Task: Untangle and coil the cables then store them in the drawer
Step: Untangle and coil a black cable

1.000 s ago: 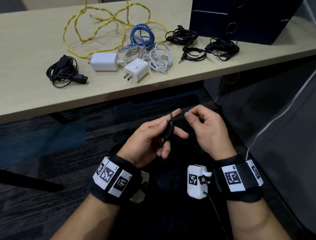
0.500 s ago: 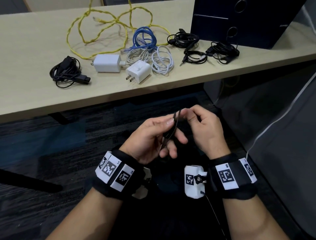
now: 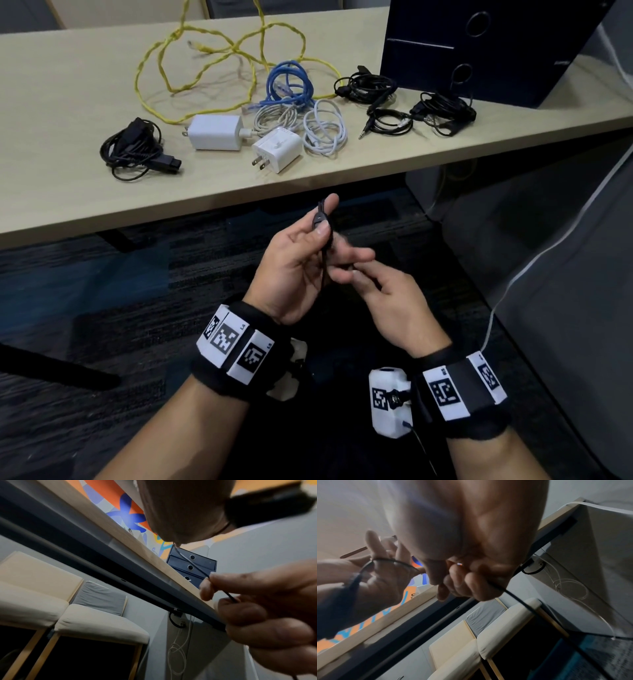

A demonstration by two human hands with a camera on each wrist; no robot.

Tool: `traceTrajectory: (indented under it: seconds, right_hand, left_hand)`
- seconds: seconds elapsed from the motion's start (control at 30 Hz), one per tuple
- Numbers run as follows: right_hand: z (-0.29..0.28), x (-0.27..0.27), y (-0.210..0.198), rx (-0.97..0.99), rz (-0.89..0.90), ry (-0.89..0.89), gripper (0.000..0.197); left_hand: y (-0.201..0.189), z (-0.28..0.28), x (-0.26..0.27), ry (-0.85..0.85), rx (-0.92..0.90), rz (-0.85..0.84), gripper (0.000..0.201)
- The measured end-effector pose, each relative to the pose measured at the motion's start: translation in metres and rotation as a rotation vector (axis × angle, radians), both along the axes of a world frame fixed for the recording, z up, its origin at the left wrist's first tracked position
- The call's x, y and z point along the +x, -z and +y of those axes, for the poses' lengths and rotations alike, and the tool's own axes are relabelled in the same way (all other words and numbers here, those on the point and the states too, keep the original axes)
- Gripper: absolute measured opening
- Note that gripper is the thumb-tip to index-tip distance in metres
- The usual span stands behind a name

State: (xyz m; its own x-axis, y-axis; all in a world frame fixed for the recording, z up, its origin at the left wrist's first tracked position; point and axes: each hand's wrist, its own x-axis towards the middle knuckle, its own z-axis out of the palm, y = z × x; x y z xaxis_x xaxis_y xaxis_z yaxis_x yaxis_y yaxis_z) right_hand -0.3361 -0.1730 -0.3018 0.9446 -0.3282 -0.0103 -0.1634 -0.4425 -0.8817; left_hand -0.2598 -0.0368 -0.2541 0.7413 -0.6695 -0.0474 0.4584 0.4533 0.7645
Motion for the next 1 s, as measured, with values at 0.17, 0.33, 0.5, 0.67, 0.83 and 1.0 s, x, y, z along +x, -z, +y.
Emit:
traceTrajectory:
  seconds: [0.17,0.33,0.5,0.67,0.83,1.0]
  right_hand:
    - [-0.001,-0.007,0.004,-0.069,0.017,-0.094,0.009]
    - [0.004,-0.016,0.003,-0.118,0.035,-0.266,0.018]
    - [0.008,-0.019,-0.011,-0.153,-0.010,-0.407,0.010]
    - [-0.006,-0.023,-0.043,-0.050,-0.163,-0.343,0.008]
    - [-0.024,-0.011,-0.064,-0.123,-0.322,-0.173,0.005]
    - [-0.031,0.001,-0.064,-0.121,-0.343,-0.037,0.018]
  left_hand:
    - [0.000,-0.008,0.002,-0.138,0.174,-0.130,0.061]
    - [0.009,-0.014,0.012,-0.264,0.213,-0.177,0.049]
    - [0.019,-0.015,0.013,-0.201,0.252,-0.303,0.060]
    - [0.029,-0.002,0.012,-0.019,0.480,-0.605,0.052]
    - [0.023,0.002,0.002,0.130,0.517,-0.749,0.032]
    - [0.018,0.002,-0.007,0.240,0.346,-0.581,0.038]
